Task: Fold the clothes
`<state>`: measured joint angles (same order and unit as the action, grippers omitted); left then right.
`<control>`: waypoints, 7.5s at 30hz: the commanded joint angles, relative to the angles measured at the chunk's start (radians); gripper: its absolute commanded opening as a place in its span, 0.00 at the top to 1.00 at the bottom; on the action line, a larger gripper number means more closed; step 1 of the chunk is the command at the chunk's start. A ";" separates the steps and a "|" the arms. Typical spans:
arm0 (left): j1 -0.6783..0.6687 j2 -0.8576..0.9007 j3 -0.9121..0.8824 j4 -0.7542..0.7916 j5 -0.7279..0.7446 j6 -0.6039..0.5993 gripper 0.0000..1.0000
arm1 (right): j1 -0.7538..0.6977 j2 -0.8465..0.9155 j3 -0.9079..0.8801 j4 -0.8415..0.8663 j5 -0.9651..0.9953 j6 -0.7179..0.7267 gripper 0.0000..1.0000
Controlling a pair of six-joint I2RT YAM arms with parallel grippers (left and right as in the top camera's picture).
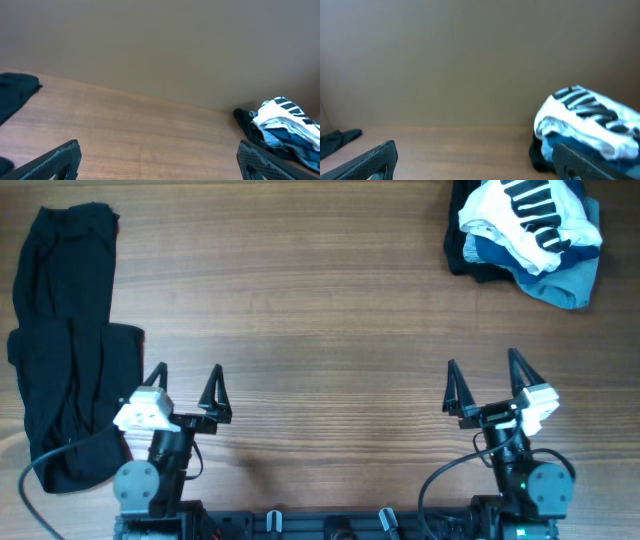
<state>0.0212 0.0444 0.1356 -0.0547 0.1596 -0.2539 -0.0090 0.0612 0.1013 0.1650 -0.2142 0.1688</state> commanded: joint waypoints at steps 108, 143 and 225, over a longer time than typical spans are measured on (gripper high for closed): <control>-0.183 1.317 1.711 -0.340 0.203 -0.286 0.96 | 0.297 1.374 0.938 -0.342 -0.530 -0.011 0.09; -0.180 1.313 1.711 -0.557 -0.053 -0.148 0.96 | 0.407 1.507 1.419 -0.793 -0.121 -0.274 0.96; 0.150 1.643 1.296 -0.747 -0.096 -0.146 0.13 | 0.624 1.983 1.443 -0.970 0.042 -0.120 0.16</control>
<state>0.0788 1.6909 1.4208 -0.8055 0.0364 -0.3836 0.5949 1.9480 1.5337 -0.8204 -0.3210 -0.0444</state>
